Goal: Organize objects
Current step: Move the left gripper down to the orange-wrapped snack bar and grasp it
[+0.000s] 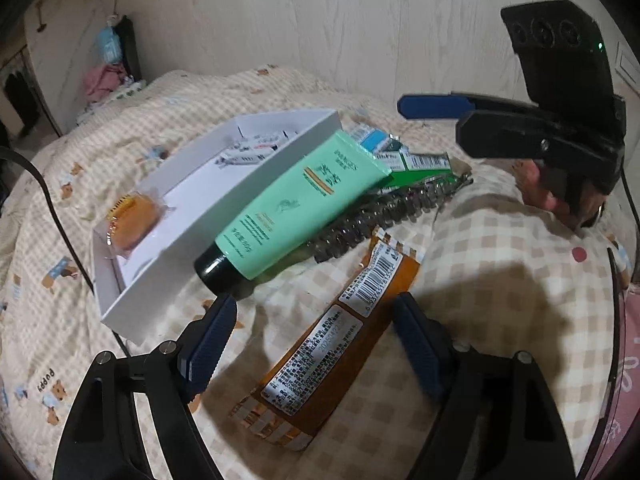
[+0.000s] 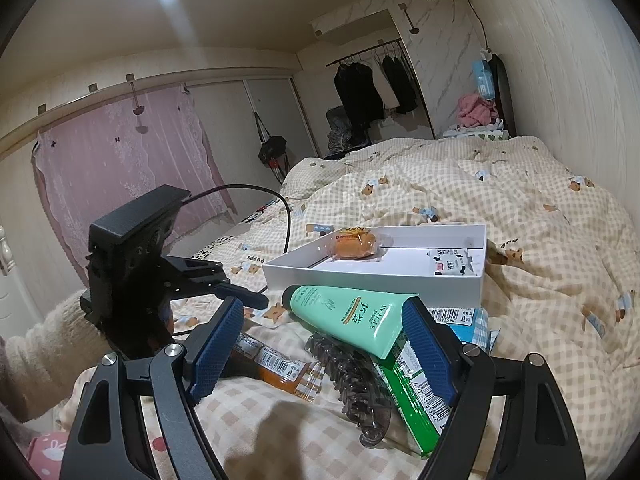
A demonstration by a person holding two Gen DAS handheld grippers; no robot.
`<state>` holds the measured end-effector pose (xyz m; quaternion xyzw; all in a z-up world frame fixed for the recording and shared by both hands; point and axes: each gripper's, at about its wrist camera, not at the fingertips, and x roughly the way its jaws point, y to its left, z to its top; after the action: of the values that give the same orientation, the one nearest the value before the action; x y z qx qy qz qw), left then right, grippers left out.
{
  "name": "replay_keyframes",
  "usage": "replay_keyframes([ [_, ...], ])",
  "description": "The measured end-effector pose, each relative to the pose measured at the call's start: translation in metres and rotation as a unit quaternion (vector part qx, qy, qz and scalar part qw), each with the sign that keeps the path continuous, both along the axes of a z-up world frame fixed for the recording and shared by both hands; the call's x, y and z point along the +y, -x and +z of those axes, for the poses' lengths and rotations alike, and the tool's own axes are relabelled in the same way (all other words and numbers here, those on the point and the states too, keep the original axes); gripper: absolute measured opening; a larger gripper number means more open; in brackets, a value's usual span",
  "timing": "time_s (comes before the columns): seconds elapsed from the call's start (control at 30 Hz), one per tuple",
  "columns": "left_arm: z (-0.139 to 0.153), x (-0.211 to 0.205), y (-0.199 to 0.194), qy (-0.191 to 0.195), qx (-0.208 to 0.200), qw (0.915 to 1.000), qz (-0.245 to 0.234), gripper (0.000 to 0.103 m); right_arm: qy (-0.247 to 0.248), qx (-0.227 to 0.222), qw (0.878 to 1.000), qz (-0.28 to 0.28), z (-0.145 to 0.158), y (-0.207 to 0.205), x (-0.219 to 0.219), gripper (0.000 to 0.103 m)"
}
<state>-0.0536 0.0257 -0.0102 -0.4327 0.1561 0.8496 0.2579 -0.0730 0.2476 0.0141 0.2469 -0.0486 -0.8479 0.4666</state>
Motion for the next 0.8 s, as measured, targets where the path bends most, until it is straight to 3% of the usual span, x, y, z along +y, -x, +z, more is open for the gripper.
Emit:
replay_keyframes([
  [0.07,-0.004,0.003,0.001,-0.001,-0.009,0.9999,-0.007,0.078,0.0,-0.001,1.0,0.0,-0.001,0.001,0.0,0.082],
  [0.27,-0.009,0.007,-0.001,-0.032,-0.035,0.9983,-0.034,0.054,0.0,-0.002,1.0,0.001,-0.001,0.001,0.0,0.082],
  [0.5,0.001,0.002,-0.01,-0.044,0.001,0.9989,-0.019,0.029,0.004,-0.004,1.0,0.002,-0.002,0.002,0.001,0.082],
  [0.63,0.005,-0.014,-0.012,-0.085,0.008,0.9963,0.009,0.027,0.006,-0.006,1.0,0.002,-0.002,0.003,0.002,0.082],
  [0.8,0.014,-0.035,-0.014,-0.101,0.025,0.9932,0.054,0.027,0.007,-0.007,1.0,0.002,-0.002,0.005,0.002,0.082],
])
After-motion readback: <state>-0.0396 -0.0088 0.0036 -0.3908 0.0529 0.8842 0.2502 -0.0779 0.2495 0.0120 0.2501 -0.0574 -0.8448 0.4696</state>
